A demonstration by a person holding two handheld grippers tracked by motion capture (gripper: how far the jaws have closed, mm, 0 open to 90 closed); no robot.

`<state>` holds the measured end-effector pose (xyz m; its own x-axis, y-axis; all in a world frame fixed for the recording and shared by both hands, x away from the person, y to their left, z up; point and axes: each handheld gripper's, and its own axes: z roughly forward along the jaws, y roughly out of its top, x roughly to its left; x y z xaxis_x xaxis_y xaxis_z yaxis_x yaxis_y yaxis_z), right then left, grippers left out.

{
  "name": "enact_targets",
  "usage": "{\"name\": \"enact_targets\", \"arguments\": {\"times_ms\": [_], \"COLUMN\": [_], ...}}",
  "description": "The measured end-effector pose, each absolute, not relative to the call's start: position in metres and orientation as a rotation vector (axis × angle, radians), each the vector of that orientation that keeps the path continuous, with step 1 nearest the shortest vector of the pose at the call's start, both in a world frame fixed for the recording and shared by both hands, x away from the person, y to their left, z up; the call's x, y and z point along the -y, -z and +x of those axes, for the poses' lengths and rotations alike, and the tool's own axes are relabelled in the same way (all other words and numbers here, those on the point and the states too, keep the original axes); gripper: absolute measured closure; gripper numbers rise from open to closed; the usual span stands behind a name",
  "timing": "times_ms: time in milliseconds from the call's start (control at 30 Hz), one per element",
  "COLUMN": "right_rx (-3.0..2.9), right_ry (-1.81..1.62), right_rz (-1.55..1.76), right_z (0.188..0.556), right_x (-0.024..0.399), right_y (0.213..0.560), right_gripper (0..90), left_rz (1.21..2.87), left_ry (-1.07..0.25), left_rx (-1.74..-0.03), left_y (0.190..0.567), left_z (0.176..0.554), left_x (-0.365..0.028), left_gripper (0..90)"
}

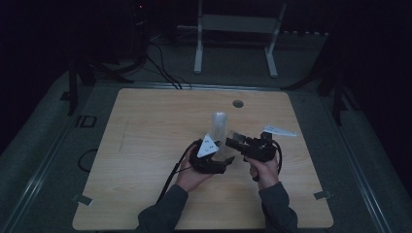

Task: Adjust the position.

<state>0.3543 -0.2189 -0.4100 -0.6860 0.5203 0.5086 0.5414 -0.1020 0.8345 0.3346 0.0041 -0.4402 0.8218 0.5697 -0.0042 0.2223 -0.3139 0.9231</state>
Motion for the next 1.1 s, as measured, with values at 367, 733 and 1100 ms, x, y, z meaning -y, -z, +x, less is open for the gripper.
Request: {"name": "enact_targets", "arguments": {"times_ms": [367,733,1100], "right_rx": [2.131,2.162,2.198], "right_ry": [1.954,1.952,1.947], "right_rz": [-1.251,-1.226,-1.207], "right_z": [0.353,0.349,0.345], "right_x": [0.222,0.228,0.237], "right_y": [0.408,0.405,0.401], "right_gripper": [32.1,30.9,31.8], "left_rz": [1.919,1.932,1.950], "left_ry": [-0.398,-0.402,-0.396], "left_rx": [-0.595,-0.602,-0.598], "left_y": [0.439,0.437,0.431], "left_z": [0.335,0.338,0.342], "left_x": [-0.006,-0.012,-0.020], "left_gripper": [28.9,29.1,29.3]}}
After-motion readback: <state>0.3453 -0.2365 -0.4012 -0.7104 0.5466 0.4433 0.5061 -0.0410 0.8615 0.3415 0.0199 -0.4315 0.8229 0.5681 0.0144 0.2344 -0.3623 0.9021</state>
